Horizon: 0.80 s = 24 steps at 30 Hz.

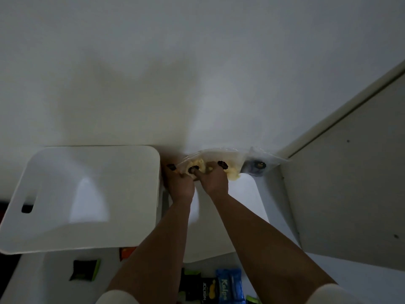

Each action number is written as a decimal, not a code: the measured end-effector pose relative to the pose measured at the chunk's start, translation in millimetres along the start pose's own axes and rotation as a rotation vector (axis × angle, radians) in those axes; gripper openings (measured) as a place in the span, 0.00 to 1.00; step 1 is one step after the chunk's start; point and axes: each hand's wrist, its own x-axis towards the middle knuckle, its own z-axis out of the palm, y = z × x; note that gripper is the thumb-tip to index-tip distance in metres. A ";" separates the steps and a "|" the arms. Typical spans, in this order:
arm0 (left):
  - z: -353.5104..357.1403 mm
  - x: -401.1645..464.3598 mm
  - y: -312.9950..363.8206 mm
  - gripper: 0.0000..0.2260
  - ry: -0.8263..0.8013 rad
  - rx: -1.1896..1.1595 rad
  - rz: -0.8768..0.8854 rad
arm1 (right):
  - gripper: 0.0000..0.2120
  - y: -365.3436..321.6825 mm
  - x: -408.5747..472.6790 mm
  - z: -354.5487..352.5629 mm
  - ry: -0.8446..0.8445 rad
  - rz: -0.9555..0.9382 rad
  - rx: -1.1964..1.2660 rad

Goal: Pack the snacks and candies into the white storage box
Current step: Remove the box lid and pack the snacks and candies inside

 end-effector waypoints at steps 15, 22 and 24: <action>13.5 5.8 13.6 0.16 0.112 0.002 -0.097 | 0.16 30.2 16.1 3.1 0.009 -0.003 0.120; 4.5 -0.6 16.2 0.11 0.103 0.073 -0.059 | 0.16 39.6 17.6 -3.0 -0.055 -0.015 0.270; -4.1 -8.9 24.6 0.12 0.092 0.066 -0.005 | 0.19 37.6 15.4 -8.7 -0.045 -0.044 0.295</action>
